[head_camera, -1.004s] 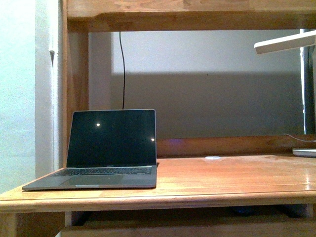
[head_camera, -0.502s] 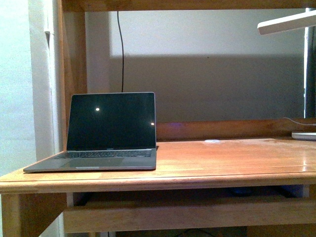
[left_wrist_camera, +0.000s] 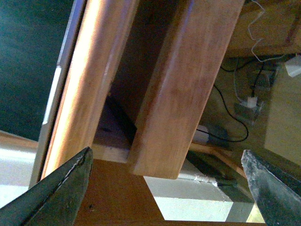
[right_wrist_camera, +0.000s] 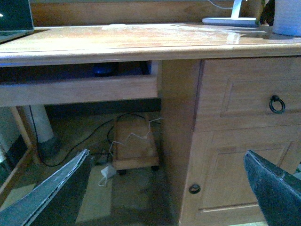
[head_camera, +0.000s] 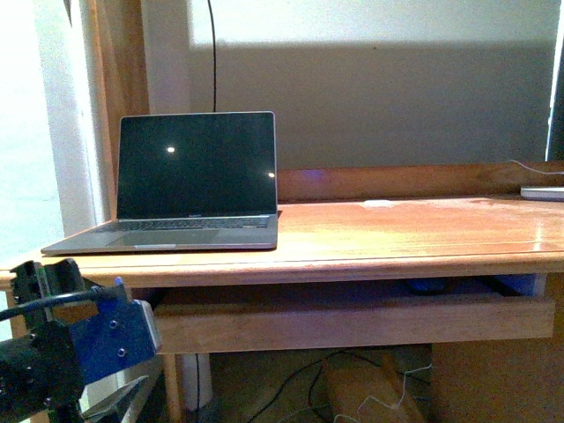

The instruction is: Place mouse

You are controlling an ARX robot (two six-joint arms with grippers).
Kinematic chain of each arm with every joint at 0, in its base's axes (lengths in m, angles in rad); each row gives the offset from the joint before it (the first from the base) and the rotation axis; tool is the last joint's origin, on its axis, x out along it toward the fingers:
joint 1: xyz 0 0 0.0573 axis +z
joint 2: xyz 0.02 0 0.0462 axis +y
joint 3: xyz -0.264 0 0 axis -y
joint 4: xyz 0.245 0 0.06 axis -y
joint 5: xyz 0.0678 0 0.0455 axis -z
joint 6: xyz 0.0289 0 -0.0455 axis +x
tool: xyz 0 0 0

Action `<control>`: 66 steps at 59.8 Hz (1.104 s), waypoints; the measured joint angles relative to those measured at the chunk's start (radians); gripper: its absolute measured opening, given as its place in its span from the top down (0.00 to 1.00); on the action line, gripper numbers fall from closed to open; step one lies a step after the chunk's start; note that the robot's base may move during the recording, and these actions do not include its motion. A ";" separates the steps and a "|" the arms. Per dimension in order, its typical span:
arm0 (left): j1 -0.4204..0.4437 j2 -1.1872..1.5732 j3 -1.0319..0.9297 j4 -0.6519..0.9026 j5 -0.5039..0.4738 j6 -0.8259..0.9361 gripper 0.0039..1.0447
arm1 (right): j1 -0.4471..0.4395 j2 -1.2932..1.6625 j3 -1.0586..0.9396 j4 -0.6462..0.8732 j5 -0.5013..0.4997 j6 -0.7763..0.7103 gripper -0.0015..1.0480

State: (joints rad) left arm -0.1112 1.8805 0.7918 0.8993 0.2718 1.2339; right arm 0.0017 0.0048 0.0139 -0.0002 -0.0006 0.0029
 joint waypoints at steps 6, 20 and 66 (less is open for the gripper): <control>0.000 0.058 0.048 -0.002 0.021 0.073 0.07 | 0.000 0.000 0.000 0.000 0.000 0.000 0.07; 0.012 0.173 0.173 -0.010 0.041 0.182 0.07 | 0.000 0.000 0.000 0.000 0.000 0.000 0.07; 0.039 0.318 0.352 -0.203 0.057 0.389 0.07 | 0.000 0.000 0.000 0.000 0.000 0.000 0.07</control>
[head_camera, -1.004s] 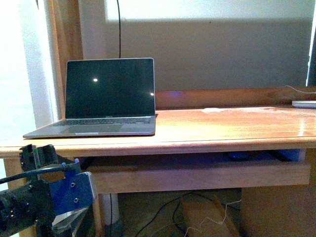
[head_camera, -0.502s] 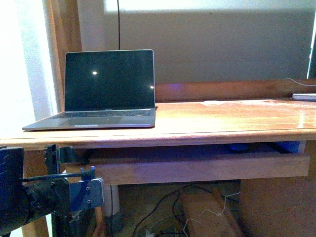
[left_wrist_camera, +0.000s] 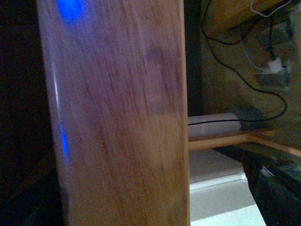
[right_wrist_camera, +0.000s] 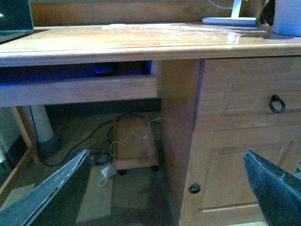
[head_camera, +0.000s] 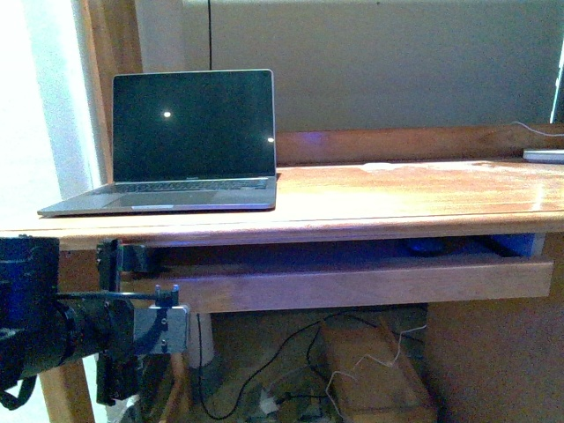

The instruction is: Place mouse

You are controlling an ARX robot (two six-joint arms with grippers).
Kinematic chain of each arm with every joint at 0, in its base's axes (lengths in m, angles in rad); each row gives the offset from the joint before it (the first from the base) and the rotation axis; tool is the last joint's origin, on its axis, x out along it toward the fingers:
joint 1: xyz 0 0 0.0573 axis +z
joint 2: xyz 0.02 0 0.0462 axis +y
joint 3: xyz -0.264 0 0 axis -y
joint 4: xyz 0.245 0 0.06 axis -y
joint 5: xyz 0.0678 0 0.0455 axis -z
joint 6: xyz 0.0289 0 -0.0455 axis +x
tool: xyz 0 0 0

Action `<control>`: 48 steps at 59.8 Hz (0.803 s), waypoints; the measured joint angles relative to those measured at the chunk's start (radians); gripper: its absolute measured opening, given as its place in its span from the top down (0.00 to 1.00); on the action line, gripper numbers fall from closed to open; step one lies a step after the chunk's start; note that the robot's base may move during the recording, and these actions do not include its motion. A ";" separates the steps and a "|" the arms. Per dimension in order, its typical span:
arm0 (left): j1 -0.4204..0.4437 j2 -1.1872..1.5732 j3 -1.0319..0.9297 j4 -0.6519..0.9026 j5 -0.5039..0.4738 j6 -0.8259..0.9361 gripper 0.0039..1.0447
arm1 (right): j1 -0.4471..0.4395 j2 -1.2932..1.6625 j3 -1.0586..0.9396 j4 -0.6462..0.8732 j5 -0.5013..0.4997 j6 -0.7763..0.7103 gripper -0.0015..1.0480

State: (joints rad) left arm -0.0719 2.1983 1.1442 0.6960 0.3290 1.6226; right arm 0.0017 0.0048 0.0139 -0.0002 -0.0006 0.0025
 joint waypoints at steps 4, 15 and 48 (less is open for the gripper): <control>-0.004 -0.051 -0.028 -0.112 0.002 -0.029 0.07 | 0.000 0.000 0.000 0.000 0.000 0.000 0.07; -0.021 -0.237 -0.112 -0.502 0.055 -0.132 0.07 | 0.000 0.000 0.000 0.000 0.000 0.000 0.07; -0.182 -0.599 -0.458 -0.610 0.452 -0.632 0.07 | 0.000 0.000 0.000 0.000 0.000 0.000 0.07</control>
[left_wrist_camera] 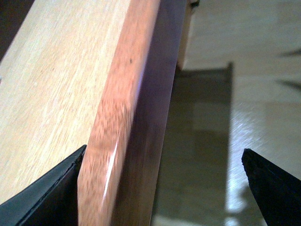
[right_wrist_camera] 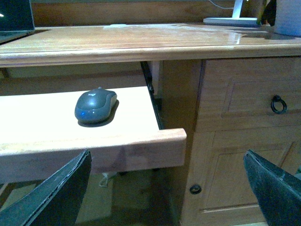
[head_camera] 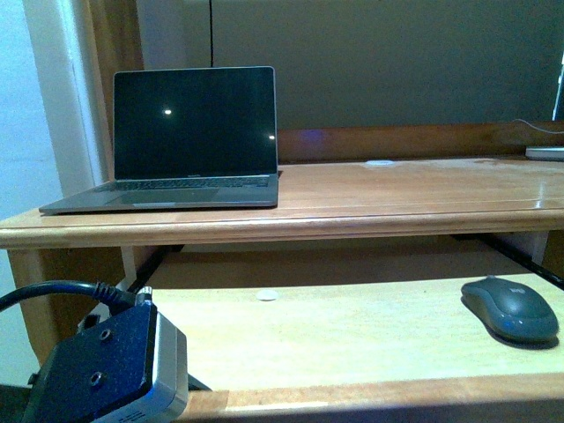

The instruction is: Place mouse

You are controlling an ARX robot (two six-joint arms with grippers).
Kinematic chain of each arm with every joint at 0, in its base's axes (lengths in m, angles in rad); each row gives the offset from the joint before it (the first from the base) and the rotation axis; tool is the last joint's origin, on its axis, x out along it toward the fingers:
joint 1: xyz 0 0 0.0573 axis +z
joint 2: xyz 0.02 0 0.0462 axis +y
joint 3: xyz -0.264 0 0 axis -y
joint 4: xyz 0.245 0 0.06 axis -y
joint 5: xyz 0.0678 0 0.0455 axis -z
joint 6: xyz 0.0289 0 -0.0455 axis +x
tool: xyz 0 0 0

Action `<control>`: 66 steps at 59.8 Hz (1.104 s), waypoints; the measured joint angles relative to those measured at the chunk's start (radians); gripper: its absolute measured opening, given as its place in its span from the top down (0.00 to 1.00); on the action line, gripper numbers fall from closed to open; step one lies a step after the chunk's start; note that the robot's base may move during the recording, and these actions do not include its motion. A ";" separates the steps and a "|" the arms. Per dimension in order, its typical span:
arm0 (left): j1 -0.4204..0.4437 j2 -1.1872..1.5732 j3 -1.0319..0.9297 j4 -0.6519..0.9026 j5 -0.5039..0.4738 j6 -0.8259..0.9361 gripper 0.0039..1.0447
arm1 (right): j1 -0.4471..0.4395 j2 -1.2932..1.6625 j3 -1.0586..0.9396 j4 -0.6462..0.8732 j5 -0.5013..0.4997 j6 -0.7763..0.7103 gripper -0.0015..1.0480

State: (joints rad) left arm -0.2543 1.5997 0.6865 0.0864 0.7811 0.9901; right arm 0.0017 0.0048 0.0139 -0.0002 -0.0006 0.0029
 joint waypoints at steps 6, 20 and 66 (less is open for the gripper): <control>-0.030 -0.024 -0.048 0.231 -0.055 -0.319 0.07 | 0.000 0.000 0.000 0.000 0.000 0.000 0.07; -0.018 -0.078 -0.034 0.589 -0.329 -0.989 0.07 | 0.000 0.000 0.000 0.000 0.000 0.000 0.07; 0.063 -1.279 -0.583 0.072 -0.962 -1.016 0.48 | 0.000 0.000 0.000 0.000 0.000 0.000 0.07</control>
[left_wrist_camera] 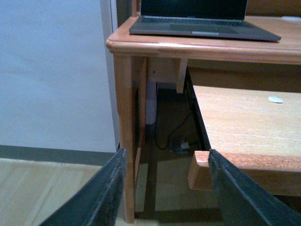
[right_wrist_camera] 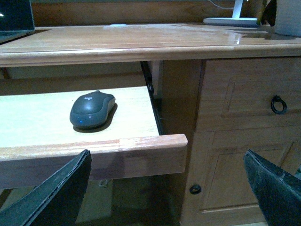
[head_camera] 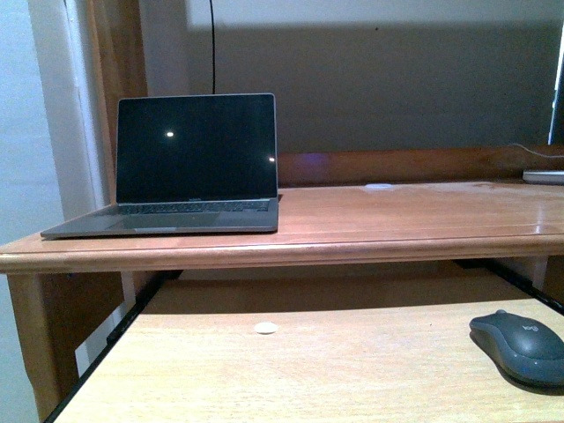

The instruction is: Place mouse

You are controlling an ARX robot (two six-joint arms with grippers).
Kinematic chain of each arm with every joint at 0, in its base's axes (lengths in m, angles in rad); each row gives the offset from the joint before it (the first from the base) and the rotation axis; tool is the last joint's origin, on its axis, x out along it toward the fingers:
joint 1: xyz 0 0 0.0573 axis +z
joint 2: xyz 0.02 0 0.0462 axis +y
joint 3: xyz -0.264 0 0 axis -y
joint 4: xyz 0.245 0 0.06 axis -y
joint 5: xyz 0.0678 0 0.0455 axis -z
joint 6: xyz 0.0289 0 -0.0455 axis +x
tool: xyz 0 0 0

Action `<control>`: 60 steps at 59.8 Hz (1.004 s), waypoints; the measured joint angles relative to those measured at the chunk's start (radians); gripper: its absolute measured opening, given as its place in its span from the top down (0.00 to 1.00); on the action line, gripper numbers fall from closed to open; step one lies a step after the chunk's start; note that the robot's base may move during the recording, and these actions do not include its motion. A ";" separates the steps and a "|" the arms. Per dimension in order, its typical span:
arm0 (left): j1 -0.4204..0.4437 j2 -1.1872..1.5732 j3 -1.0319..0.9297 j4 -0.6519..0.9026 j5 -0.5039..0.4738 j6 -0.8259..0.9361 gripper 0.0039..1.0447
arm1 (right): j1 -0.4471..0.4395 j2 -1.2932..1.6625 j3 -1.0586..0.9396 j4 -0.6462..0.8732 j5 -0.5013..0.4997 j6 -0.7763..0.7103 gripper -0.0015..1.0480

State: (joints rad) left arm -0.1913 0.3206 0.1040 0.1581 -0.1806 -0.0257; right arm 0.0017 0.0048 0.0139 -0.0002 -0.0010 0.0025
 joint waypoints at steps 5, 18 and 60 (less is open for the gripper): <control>0.029 -0.091 -0.013 -0.029 0.026 0.005 0.62 | -0.007 0.008 0.003 -0.011 -0.029 0.017 0.07; 0.180 -0.255 -0.033 -0.163 0.163 0.014 0.96 | 0.007 0.425 0.112 0.201 -0.211 0.246 0.07; 0.185 -0.315 -0.095 -0.160 0.180 0.015 0.97 | 0.452 1.291 0.454 0.726 0.303 0.016 0.07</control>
State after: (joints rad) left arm -0.0059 0.0055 0.0093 -0.0021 -0.0002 -0.0109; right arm 0.4541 1.2953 0.4679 0.7261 0.3016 0.0185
